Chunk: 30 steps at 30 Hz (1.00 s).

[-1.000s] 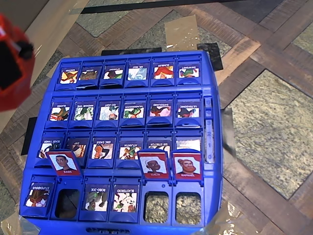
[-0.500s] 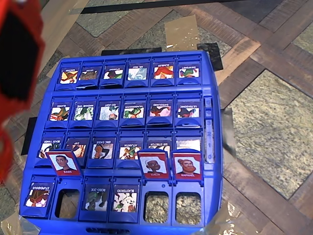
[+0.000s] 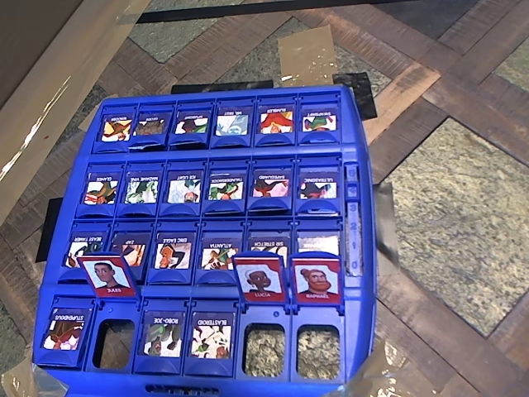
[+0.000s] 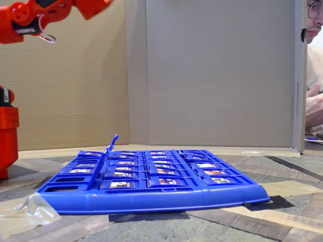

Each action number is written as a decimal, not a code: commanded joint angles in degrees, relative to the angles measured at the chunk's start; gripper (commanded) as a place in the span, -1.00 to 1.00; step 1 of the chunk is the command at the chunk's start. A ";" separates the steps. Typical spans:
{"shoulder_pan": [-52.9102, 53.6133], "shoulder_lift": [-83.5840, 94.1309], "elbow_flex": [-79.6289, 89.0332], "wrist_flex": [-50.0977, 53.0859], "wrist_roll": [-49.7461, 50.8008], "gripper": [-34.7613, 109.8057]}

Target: Flip A0.

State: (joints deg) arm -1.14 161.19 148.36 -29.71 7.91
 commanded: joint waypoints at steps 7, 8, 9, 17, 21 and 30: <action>-0.09 11.43 8.79 -22.06 2.72 -0.52; -0.09 12.30 9.84 -24.61 3.25 -0.52; -0.26 13.18 10.63 -26.98 3.96 -0.52; -0.97 18.54 16.70 -46.32 7.38 -0.52; -1.41 20.92 19.78 -54.05 8.17 -0.52; -1.41 23.38 24.26 -72.16 7.91 -0.51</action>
State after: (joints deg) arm -2.46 184.39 172.35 -98.53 15.82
